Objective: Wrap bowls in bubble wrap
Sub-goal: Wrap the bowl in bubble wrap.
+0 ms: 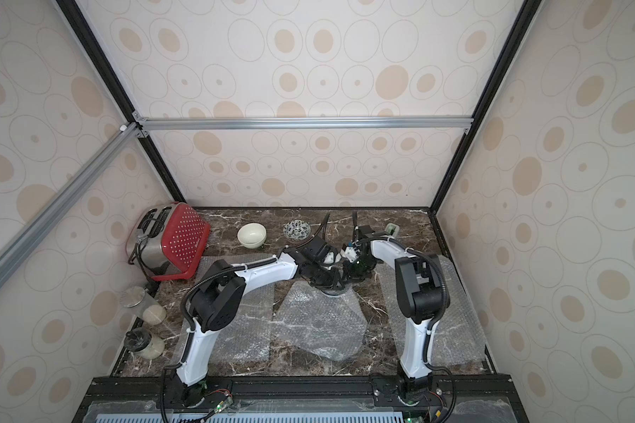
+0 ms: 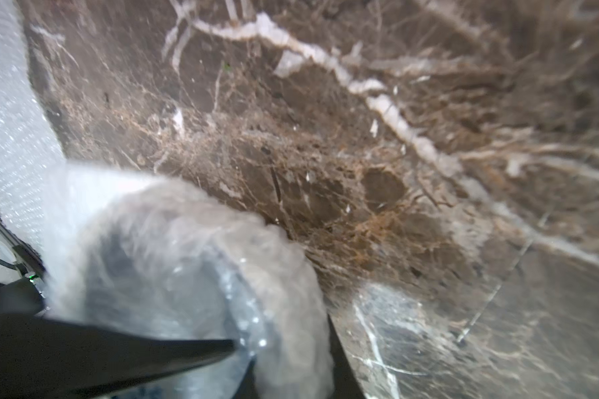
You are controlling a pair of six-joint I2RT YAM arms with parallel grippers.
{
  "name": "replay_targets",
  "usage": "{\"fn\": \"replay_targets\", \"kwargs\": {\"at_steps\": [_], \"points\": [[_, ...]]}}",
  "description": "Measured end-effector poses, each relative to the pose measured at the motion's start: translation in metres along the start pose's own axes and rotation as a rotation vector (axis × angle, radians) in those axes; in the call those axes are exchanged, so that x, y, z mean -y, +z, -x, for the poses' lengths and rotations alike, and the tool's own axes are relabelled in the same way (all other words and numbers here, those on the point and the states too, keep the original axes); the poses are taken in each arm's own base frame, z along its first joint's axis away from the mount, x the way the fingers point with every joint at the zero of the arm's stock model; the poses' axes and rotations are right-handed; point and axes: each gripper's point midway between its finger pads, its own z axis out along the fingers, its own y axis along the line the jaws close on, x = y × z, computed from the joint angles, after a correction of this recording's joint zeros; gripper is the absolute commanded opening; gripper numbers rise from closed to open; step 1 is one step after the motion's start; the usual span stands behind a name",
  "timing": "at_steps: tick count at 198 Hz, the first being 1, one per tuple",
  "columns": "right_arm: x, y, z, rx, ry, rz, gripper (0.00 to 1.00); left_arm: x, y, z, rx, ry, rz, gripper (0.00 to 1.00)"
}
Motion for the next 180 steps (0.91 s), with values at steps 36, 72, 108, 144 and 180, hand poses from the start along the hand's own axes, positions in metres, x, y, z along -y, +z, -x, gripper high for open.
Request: {"fn": "replay_targets", "kwargs": {"at_steps": [36,72,108,144,180], "points": [[0.001,0.000,0.000,0.000,-0.004,-0.003,0.10,0.018,-0.059,0.016,0.100,0.025,-0.005,0.49],[0.005,-0.002,0.005,0.025,-0.014,-0.034,0.08,0.007,-0.098,0.037,0.187,0.006,0.005,0.49],[0.017,-0.020,0.008,0.118,-0.018,-0.148,0.08,-0.020,-0.093,0.033,0.175,-0.031,0.052,0.49],[0.020,-0.035,0.011,0.185,-0.028,-0.202,0.07,-0.040,-0.082,0.024,0.145,-0.060,0.073,0.52],[0.029,-0.036,0.010,0.190,-0.017,-0.235,0.07,-0.085,-0.086,0.021,0.146,-0.141,0.116,0.53]]}}
